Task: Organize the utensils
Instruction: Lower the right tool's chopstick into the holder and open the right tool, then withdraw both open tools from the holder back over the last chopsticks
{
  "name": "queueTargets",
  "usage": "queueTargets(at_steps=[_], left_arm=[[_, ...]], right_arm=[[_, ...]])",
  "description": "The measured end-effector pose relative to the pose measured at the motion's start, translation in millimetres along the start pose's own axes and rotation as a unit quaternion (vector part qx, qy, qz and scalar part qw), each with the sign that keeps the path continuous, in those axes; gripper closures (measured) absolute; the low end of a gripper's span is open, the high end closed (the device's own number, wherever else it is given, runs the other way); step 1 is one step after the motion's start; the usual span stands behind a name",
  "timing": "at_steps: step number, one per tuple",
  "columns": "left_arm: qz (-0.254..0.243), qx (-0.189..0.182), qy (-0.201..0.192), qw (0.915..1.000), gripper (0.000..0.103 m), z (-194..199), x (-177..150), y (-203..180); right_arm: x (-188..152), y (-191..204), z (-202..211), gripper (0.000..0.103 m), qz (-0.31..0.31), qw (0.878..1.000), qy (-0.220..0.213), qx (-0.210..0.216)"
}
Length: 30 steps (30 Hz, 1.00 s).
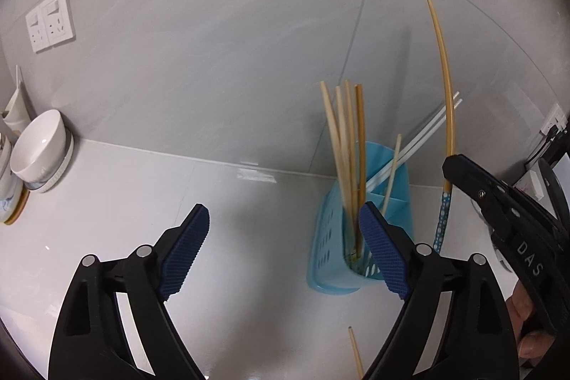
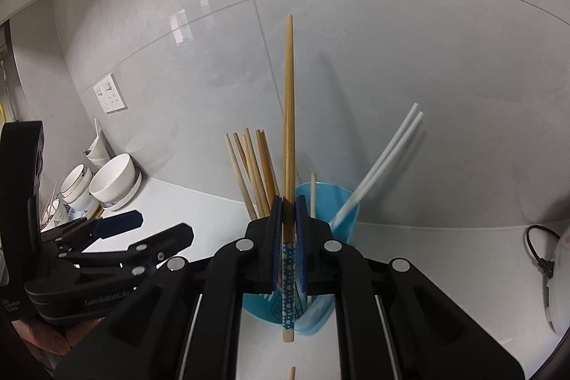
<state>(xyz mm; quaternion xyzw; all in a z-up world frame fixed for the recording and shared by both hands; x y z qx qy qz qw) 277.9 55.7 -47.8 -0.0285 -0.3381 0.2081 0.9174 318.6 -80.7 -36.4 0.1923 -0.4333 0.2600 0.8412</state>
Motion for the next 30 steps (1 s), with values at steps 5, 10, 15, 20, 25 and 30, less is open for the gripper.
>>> queueTargets(at_steps=[5,10,15,20,25,30], left_arm=[[-0.002,0.006,0.003,1.0,0.01,-2,-3,7],[-0.005,0.011,0.006,0.9999,0.006,-5,-6,11],[-0.007,0.016,0.012,0.9998,0.006,-9,-8,15],[-0.01,0.022,0.016,0.9996,0.006,-12,-7,17],[-0.007,0.023,0.018,0.9996,0.006,-14,-8,18],[-0.007,0.022,0.017,0.9996,0.006,-12,-8,17]], right_arm=[[2,4,-10,0.096,0.002,1.0,-0.013,0.004],[-1,6,-19,0.096,0.002,1.0,-0.028,-0.005],[-10,8,-29,0.096,0.009,1.0,-0.029,-0.006],[-23,8,-39,0.096,0.014,1.0,-0.024,-0.012],[-31,9,-45,0.093,0.022,1.0,-0.012,-0.018],[-33,10,-39,0.07,0.036,0.999,-0.006,-0.028]])
Point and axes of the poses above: each gripper's, at about its wrist camera, not at the fingertips, and z roughly against the way its jaws point, y to its left, x to its top, the point moved 9 cm from there along -z, roughly the way its jaws point, and after that the axes turned 8 degrees about z, right-handed, at the moved point
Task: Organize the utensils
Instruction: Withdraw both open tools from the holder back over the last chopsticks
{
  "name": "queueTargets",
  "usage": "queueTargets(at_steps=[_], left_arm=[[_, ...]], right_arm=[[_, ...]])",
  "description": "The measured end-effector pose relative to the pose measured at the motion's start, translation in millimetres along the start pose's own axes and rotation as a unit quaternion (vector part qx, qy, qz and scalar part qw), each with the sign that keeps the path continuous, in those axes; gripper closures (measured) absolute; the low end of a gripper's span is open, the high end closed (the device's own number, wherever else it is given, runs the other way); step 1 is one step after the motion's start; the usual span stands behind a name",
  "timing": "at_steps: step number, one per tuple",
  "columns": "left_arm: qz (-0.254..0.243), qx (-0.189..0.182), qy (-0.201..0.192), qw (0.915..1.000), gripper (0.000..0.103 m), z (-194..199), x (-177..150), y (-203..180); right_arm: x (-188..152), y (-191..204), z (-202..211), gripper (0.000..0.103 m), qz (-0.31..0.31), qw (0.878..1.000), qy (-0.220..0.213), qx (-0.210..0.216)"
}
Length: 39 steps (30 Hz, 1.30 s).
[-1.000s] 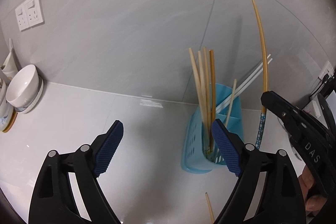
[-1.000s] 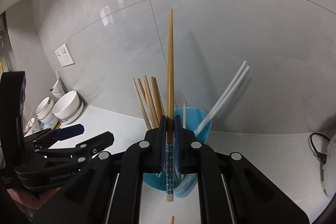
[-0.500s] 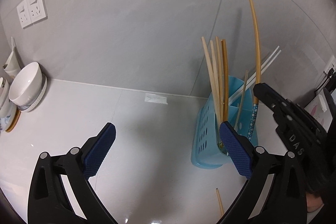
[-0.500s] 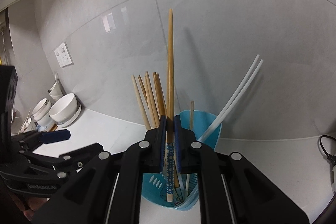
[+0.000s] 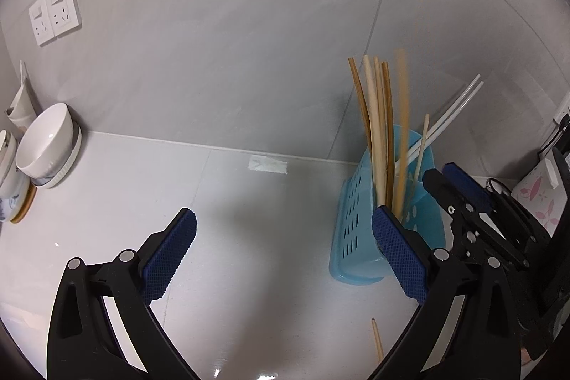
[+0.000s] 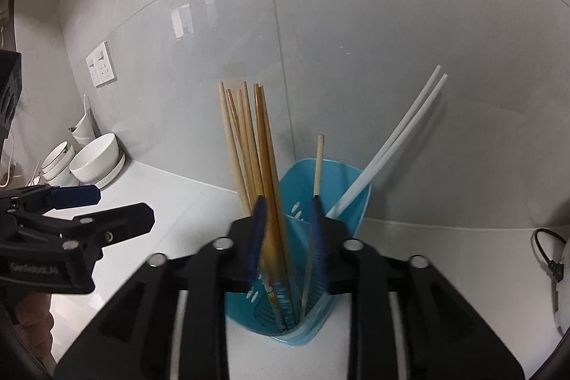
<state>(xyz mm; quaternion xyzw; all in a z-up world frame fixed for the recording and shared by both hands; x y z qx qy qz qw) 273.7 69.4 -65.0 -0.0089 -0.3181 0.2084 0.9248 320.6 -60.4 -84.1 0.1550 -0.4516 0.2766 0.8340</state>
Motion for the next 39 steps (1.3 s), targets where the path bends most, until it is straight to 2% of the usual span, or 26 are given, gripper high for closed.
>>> queueTargets(at_steps=[2,3,5,8,11,21,30,39], left_arm=[[0.002,0.001,0.0,1.0,0.006,1,0,0],[0.001,0.001,0.0,1.0,0.006,1,0,0],[-0.003,0.004,-0.003,1.0,0.006,3,-2,-1],[-0.006,0.005,0.0,1.0,0.006,7,-6,-3],[-0.008,0.002,0.006,0.9999,0.006,9,-15,-7],[-0.017,-0.012,0.056,0.9982,0.006,6,-74,-27],[-0.021,-0.016,0.101,0.9945,0.006,0,-129,-45],[-0.021,-0.011,0.157,0.9874,0.006,-13,-186,-58]], right_arm=[[-1,-3,7,0.056,-0.006,1.0,0.003,0.0],[-1,-5,11,0.053,-0.009,1.0,0.002,-0.002],[-2,-9,20,0.038,-0.012,1.0,0.003,0.001],[-6,-18,34,0.023,-0.024,1.0,0.005,-0.006],[-17,-27,47,0.012,-0.037,0.999,0.015,-0.014],[-90,-76,81,0.008,-0.086,0.989,0.096,-0.066],[-168,-116,115,0.008,-0.134,0.97,0.167,-0.113],[-225,-134,134,0.008,-0.154,0.95,0.231,-0.143]])
Point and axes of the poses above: each gripper's, at about its wrist camera, not at the fingertips, and z roughly against the way its jaws point, y to its left, x to its top, the point moved 9 cm from there along -z, roughly the way its jaws point, and after that the axes turned 8 degrees about z, right-handed, at the moved point
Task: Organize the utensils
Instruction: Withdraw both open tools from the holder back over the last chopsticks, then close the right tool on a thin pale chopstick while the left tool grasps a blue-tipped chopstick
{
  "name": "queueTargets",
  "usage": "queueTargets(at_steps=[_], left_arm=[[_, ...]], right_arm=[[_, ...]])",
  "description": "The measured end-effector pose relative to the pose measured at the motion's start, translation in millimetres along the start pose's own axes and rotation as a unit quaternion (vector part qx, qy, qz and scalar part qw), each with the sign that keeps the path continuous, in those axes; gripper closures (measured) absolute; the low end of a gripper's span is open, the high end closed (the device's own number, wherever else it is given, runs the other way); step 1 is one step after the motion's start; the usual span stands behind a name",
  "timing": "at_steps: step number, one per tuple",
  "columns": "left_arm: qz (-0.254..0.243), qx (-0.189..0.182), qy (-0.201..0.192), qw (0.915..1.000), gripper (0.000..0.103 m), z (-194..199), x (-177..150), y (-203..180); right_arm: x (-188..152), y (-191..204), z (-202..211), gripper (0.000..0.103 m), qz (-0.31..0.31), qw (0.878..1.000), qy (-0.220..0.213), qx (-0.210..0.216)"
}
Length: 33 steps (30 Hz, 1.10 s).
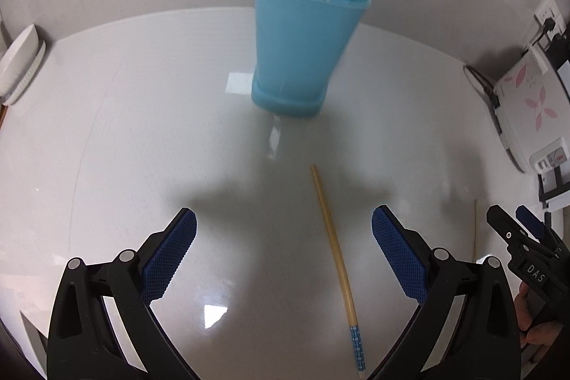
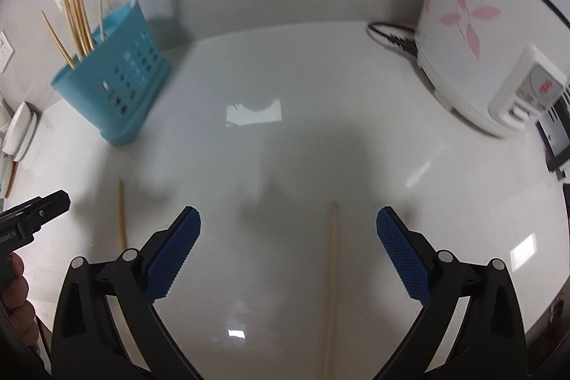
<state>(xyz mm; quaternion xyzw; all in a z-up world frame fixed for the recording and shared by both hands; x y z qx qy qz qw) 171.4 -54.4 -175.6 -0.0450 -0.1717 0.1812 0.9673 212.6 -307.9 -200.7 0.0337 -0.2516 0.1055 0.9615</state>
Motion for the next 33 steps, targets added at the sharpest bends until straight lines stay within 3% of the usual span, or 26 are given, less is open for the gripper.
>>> queueTargets(at_steps=[9,13,19,29,33], left_arm=[[-0.006,0.014,0.057,0.9983,0.007,-24,-53,-7],[-0.013,0.029,0.064,0.9974,0.007,-29,-66,-9],[-0.015,0.047,0.082,0.9954,0.008,-34,-83,-10],[-0.027,0.073,0.103,0.9916,0.025,-39,-94,-11],[-0.037,0.071,0.11,0.9907,0.043,-35,-96,-14]], right_arm=[[-44,-22,-10,0.012,-0.021,0.998,0.057,-0.007],[-56,-21,-13,0.013,-0.021,0.997,0.078,-0.006],[-81,-14,-18,0.024,-0.012,0.993,0.12,-0.003],[-97,-7,-22,0.049,-0.019,0.987,0.157,0.003],[-96,-7,-23,0.062,-0.016,0.986,0.164,-0.016]])
Point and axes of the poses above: each gripper's, at about its wrist camera, not at the fingertips, and z roughly against the way its jaws point, y to its left, x to its top, the point moved 9 cm from there along -z, roughly the way its jaws point, and after that the axes turned 8 degrees about z, right-handed, at the moved point
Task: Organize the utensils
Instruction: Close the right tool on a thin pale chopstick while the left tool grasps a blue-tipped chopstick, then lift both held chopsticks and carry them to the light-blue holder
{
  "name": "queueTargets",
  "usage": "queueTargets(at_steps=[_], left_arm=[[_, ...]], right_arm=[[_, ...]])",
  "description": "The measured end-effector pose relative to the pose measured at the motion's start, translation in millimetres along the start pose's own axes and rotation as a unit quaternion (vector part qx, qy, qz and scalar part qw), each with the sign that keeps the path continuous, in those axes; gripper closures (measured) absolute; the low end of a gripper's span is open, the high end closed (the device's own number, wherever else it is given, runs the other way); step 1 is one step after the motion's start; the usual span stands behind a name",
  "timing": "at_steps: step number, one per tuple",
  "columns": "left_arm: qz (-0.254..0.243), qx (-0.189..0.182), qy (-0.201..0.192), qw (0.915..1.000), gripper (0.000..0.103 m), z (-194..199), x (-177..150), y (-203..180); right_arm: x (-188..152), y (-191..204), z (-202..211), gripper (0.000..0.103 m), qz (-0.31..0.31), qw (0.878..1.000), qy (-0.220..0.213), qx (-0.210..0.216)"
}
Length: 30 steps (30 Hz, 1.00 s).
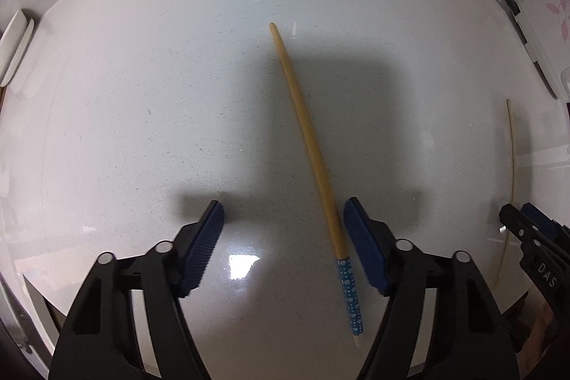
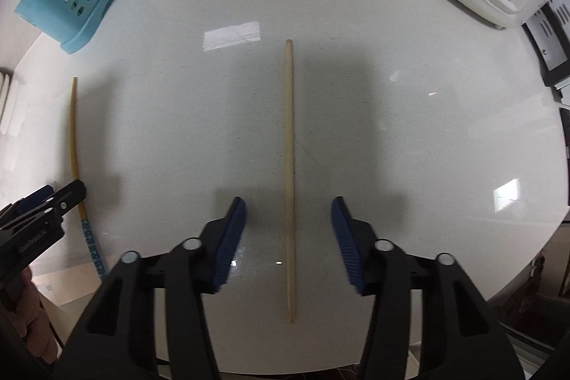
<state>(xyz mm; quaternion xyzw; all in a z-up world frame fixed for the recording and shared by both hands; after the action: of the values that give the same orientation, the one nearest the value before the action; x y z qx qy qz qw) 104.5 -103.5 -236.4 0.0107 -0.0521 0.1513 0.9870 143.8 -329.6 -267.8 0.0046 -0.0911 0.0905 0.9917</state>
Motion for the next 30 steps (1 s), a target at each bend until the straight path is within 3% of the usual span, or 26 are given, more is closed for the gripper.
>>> queueTargets(at_steps=[1,4,6,8,9,20,22,30], left_arm=[[-0.001,0.0,0.002,1.0,0.047,1,-1,-2],[0.005,0.004,0.01,0.9999,0.07,4,-2,1],[0.006,0.008,0.016,0.9998,0.093,5,-2,3],[0.009,0.008,0.02,0.9997,0.096,6,-1,5],[0.009,0.006,0.02,0.9997,0.096,7,-1,6],[0.012,-0.007,0.019,0.9997,0.097,17,-6,26],[0.015,-0.009,0.015,0.9997,0.097,18,-4,18],[0.03,-0.008,-0.009,0.9995,0.097,46,-4,46]], right_arm=[[1,1,0,0.066,0.001,1.0,0.001,-0.001],[2,3,1,0.075,0.0,1.0,0.009,0.0],[4,6,1,0.086,0.003,1.0,0.013,0.002],[4,10,1,0.098,0.009,1.0,0.02,0.004],[5,12,0,0.099,0.012,1.0,0.025,0.006],[11,20,0,0.1,0.01,0.999,0.036,0.02],[13,22,2,0.1,0.013,0.999,0.03,0.023],[29,42,17,0.1,0.028,0.999,-0.003,0.036]])
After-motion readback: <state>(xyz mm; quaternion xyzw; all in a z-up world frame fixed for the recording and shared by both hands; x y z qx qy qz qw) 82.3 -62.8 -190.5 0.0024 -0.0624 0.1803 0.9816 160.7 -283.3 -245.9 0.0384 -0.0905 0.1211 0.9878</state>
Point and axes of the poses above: each gripper's, at about its wrist camera, not at the fingertips, and z roughly against the way its jaws point, y to its left, x to its top, the point moved 9 cm from there along -z, roughly the way its jaws point, and after that the axes turned 8 degrees about z, right-handed, at the moved point
